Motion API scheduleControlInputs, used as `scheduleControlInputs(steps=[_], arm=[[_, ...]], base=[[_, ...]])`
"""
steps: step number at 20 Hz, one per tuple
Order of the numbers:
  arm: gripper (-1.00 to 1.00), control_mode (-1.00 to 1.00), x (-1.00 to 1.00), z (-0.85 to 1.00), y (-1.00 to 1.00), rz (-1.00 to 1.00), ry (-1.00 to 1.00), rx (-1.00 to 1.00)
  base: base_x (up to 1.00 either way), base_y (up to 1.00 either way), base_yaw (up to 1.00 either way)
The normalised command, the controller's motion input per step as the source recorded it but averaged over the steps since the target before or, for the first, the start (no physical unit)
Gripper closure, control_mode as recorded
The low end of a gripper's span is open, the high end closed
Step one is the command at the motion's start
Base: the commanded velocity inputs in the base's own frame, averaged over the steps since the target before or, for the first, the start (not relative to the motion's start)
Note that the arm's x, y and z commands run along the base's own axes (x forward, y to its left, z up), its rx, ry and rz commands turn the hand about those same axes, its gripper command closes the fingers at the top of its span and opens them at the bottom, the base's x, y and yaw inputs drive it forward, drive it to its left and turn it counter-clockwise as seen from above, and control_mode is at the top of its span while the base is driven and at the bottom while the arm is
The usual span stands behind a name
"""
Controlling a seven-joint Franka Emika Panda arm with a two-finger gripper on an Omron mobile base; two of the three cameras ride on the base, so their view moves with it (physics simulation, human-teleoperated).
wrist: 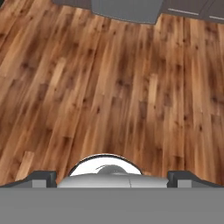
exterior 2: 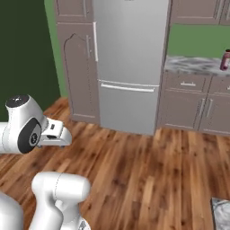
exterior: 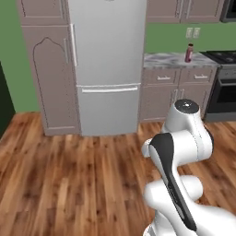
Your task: There is a wine glass and glass cup on the dining counter. Place the wine bottle next to the wine glass and the juice bottle next to the glass cup.
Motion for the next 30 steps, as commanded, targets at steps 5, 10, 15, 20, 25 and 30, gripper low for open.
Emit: scheduleControlInputs(steps=[5,10,15,20,25,30], arm=[[-1.00,1.00,0.00,0.00,0.00,0.00,0.00,0.00],[-1.00,1.00,0.00,0.00,0.00,0.00,0.00,0.00],[-1.00,1.00,0.00,0.00,0.00,0.00,0.00,0.00],[-1.00,1.00,0.00,0.00,0.00,0.00,0.00,0.00],[-1.00,1.00,0.00,0.00,0.00,0.00,0.00,0.00],[-1.00,1.00,0.00,0.00,0.00,0.00,0.00,0.00]], base=[[0.66,0.10,-0.32],[0.58,0.12,-0.42],[0.56,0.13,-0.44],[0.55,0.13,-0.45],[0.55,0.13,-0.44],[0.56,0.12,-0.42]])
